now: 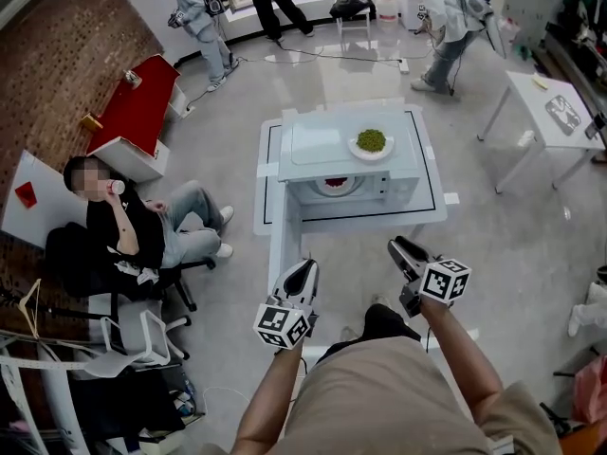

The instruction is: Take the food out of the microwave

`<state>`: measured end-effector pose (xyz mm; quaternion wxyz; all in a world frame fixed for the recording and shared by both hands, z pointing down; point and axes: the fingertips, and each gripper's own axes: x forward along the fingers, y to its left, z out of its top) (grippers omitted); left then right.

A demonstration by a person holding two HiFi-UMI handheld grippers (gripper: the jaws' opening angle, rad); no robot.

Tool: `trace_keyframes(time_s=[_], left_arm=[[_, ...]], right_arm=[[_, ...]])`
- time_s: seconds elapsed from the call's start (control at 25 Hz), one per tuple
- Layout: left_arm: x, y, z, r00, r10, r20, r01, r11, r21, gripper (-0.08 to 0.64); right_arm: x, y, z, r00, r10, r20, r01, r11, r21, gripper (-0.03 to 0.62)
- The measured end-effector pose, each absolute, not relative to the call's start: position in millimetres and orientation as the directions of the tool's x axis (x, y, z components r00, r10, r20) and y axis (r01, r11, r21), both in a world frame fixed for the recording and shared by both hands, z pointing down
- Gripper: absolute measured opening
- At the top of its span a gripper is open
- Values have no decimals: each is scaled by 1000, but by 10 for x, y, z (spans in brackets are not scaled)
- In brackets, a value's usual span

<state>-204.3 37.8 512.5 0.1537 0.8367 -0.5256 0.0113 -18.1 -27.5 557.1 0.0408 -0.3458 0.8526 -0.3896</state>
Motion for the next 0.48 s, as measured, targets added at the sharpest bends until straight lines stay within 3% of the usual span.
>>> trace_keyframes(time_s=[0.48], left_arm=[[-1874,-182,5061,331,-913,239,-934,-281,220,6]], right_arm=[[-40,-1077,5505,-812,-541,217,-516,493,-701,109]])
